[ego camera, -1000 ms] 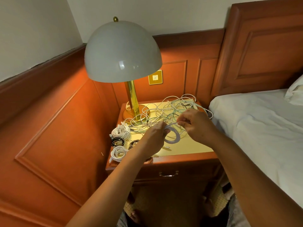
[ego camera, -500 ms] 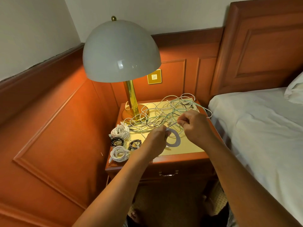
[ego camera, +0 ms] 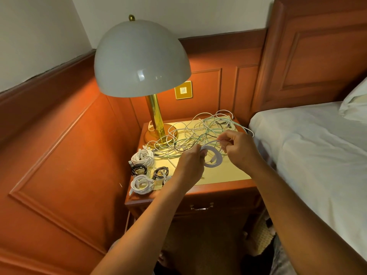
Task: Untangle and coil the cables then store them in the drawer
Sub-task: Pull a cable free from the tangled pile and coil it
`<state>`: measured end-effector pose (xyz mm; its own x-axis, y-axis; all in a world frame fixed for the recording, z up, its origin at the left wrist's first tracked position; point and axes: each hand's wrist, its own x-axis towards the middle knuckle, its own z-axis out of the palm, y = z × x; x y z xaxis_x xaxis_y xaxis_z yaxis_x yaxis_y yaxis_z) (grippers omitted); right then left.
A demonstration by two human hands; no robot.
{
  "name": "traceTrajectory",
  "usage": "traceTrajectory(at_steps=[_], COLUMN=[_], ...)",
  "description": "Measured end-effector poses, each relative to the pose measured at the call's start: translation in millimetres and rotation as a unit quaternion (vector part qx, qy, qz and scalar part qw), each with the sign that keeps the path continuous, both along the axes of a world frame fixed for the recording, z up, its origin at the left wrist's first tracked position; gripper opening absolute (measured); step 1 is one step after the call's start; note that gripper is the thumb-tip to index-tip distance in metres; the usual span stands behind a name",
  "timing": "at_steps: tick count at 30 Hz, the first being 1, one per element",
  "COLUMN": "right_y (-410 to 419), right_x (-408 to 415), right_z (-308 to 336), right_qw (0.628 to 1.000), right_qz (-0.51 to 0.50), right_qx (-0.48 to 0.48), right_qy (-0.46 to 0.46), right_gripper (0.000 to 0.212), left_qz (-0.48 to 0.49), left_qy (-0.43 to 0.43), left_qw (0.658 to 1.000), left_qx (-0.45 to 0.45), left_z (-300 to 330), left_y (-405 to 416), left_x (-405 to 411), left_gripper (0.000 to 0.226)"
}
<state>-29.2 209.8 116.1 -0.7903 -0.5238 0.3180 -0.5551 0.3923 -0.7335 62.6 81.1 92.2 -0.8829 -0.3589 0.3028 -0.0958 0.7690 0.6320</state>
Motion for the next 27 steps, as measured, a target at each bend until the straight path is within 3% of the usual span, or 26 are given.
traceTrajectory(at_steps=[6, 14, 21, 27], right_y=[-3, 3, 2, -7], right_x=[-6, -7, 27, 62], right_z=[4, -10, -39, -44], right_qw=[0.991, 0.959, 0.936, 0.844], right_qz=[0.021, 0.081, 0.028, -0.032], right_qx=[-0.070, -0.061, -0.129, -0.254], right_qy=[-0.116, -0.264, -0.327, -0.472], right_gripper=[0.025, 0.015, 0.018, 0.029], left_qz=[-0.013, -0.037, -0.029, -0.001], left_qy=[0.012, 0.021, -0.001, 0.033], left_qw=[0.999, 0.998, 0.998, 0.998], left_qx=[-0.032, -0.037, -0.060, -0.060], left_z=[0, -5, -20, -22], left_y=[-3, -12, -18, -7], left_x=[-1, 1, 3, 2], left_gripper=[0.018, 0.016, 0.018, 0.022])
